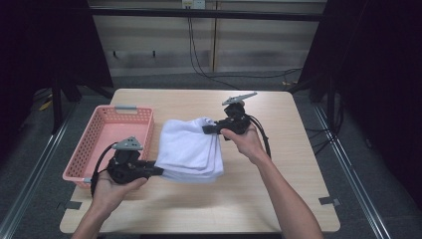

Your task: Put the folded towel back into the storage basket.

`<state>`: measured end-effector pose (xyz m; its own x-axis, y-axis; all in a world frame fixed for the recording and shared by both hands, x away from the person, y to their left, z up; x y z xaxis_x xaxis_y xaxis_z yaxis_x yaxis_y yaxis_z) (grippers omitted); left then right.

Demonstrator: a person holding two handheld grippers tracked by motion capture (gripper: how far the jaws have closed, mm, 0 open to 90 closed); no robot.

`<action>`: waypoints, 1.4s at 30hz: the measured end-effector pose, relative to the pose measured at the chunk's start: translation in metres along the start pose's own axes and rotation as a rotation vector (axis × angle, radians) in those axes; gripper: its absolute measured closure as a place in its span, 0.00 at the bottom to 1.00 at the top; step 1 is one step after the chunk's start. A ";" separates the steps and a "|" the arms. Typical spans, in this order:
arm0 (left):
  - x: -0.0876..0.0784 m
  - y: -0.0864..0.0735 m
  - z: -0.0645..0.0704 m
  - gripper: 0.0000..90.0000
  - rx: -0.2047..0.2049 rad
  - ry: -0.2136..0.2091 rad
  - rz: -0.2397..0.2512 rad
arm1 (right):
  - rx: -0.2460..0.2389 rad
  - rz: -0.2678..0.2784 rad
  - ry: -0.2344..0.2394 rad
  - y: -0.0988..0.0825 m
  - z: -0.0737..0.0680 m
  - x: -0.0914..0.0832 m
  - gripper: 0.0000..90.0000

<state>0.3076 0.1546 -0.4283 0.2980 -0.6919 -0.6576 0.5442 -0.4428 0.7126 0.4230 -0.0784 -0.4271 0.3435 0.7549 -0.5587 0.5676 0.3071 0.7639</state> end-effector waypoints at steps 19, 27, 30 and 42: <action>-0.049 -0.006 -0.039 0.80 -0.066 0.079 0.042 | -0.036 -0.012 0.038 0.053 -0.025 0.045 0.79; -0.069 -0.016 -0.051 0.80 -0.087 0.097 0.053 | -0.048 -0.019 0.066 0.070 -0.040 0.066 0.79; -0.073 -0.018 -0.056 0.80 -0.093 0.109 0.051 | -0.048 -0.022 0.070 0.074 -0.043 0.072 0.79; -0.096 -0.036 -0.080 0.80 -0.147 0.144 0.054 | -0.043 -0.042 0.101 0.087 -0.060 0.109 0.79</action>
<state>0.3217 0.2824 -0.4109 0.4328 -0.6191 -0.6552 0.6301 -0.3120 0.7111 0.4650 0.0653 -0.4020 0.2417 0.7946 -0.5569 0.5466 0.3628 0.7548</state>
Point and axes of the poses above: each handheld gripper's, and its own axes: x roughly forward along the jaws, y roughly out of its top, z roughly to its right, the point moved 7 cm from there along x, roughly forward along the jaws, and after that the axes turned 1 degree about -y, right-handed, at the moved point
